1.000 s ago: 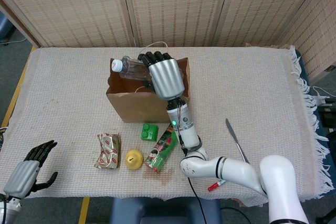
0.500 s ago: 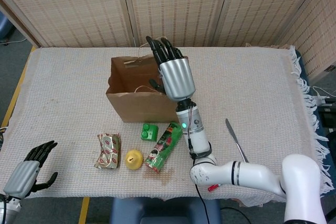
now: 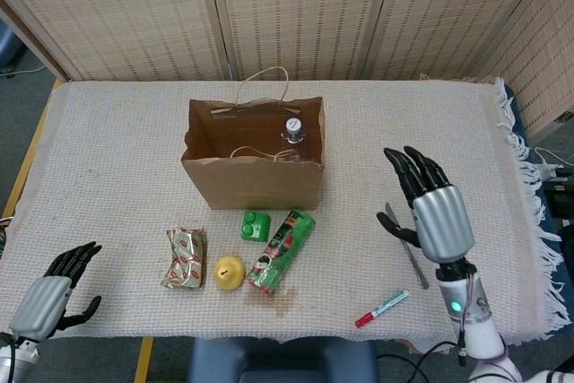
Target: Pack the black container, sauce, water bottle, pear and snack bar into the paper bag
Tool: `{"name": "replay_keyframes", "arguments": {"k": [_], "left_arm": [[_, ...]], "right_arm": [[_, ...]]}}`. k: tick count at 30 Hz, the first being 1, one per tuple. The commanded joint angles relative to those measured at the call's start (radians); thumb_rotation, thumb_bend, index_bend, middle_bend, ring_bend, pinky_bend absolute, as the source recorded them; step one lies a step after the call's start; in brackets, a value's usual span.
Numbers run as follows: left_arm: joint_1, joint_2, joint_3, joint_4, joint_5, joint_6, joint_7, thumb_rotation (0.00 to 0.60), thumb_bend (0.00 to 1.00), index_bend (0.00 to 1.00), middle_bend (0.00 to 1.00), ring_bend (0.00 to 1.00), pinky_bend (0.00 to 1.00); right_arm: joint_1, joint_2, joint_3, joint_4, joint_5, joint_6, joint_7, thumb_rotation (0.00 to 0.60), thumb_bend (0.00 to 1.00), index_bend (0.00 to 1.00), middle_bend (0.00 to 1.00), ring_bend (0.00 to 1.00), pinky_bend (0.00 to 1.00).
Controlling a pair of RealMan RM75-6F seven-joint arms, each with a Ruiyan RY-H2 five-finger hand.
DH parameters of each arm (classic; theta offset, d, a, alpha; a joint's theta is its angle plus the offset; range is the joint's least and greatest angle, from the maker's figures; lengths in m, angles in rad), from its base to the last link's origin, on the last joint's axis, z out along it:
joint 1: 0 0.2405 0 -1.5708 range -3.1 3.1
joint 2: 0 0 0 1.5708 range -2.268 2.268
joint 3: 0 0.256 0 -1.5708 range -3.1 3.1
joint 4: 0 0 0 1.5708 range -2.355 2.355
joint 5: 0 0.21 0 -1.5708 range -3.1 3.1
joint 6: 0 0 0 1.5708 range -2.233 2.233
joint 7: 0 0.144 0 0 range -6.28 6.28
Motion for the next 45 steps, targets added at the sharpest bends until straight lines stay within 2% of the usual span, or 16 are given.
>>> {"name": "replay_keyframes", "arguments": {"k": [1, 4, 5, 7, 10, 14, 19, 25, 29, 39, 45], "left_arm": [[0.003, -0.012, -0.009, 0.01, 0.001, 0.016, 0.006, 0.6, 0.38, 0.0, 0.0, 0.0, 0.06], [0.005, -0.025, -0.018, 0.023, 0.007, 0.034, 0.006, 0.6, 0.38, 0.0, 0.0, 0.0, 0.06], [0.003, -0.028, -0.02, 0.029, 0.014, 0.039, 0.001, 0.6, 0.38, 0.0, 0.0, 0.0, 0.06], [-0.008, -0.028, -0.015, 0.044, 0.053, 0.042, -0.02, 0.6, 0.38, 0.0, 0.0, 0.0, 0.06], [-0.042, -0.028, -0.002, 0.092, 0.165, 0.055, -0.053, 0.6, 0.38, 0.0, 0.0, 0.0, 0.06], [-0.097, -0.031, 0.006, 0.131, 0.259, 0.022, 0.01, 0.6, 0.38, 0.0, 0.0, 0.0, 0.08], [-0.161, -0.012, 0.033, 0.049, 0.29, -0.095, 0.057, 0.6, 0.38, 0.0, 0.0, 0.0, 0.11], [-0.19, -0.055, 0.064, -0.028, 0.321, -0.18, 0.16, 0.6, 0.39, 0.0, 0.0, 0.0, 0.11], [-0.21, -0.103, 0.056, -0.05, 0.306, -0.228, 0.218, 0.6, 0.39, 0.0, 0.0, 0.0, 0.11], [-0.282, -0.199, -0.039, -0.129, 0.175, -0.329, 0.353, 0.6, 0.39, 0.0, 0.0, 0.0, 0.1], [-0.331, -0.272, -0.075, -0.145, 0.109, -0.399, 0.453, 0.6, 0.39, 0.0, 0.0, 0.0, 0.1]], "right_arm": [[-0.189, 0.047, -0.163, 0.131, -0.154, 0.165, 0.16, 0.6, 0.06, 0.03, 0.15, 0.08, 0.2], [-0.268, -0.016, -0.185, 0.281, -0.188, 0.255, 0.258, 0.6, 0.06, 0.03, 0.15, 0.08, 0.2], [-0.285, -0.039, -0.181, 0.342, -0.196, 0.28, 0.296, 0.6, 0.06, 0.03, 0.15, 0.08, 0.2], [-0.294, -0.053, -0.17, 0.398, -0.196, 0.288, 0.332, 0.6, 0.06, 0.03, 0.15, 0.08, 0.2], [-0.296, -0.051, -0.156, 0.398, -0.185, 0.27, 0.403, 0.6, 0.06, 0.03, 0.15, 0.08, 0.2], [-0.301, -0.048, -0.158, 0.407, -0.182, 0.229, 0.428, 0.6, 0.06, 0.03, 0.15, 0.08, 0.2], [-0.307, -0.049, -0.148, 0.408, -0.192, 0.207, 0.443, 0.6, 0.06, 0.03, 0.15, 0.08, 0.2], [-0.312, -0.051, -0.135, 0.405, -0.19, 0.174, 0.451, 0.6, 0.06, 0.03, 0.15, 0.08, 0.2], [-0.315, -0.05, -0.13, 0.402, -0.195, 0.158, 0.455, 0.6, 0.06, 0.03, 0.15, 0.08, 0.2], [-0.32, -0.048, -0.111, 0.401, -0.191, 0.122, 0.468, 0.6, 0.06, 0.03, 0.15, 0.08, 0.2], [-0.323, -0.044, -0.101, 0.402, -0.194, 0.114, 0.479, 0.6, 0.06, 0.04, 0.15, 0.08, 0.2]]}}
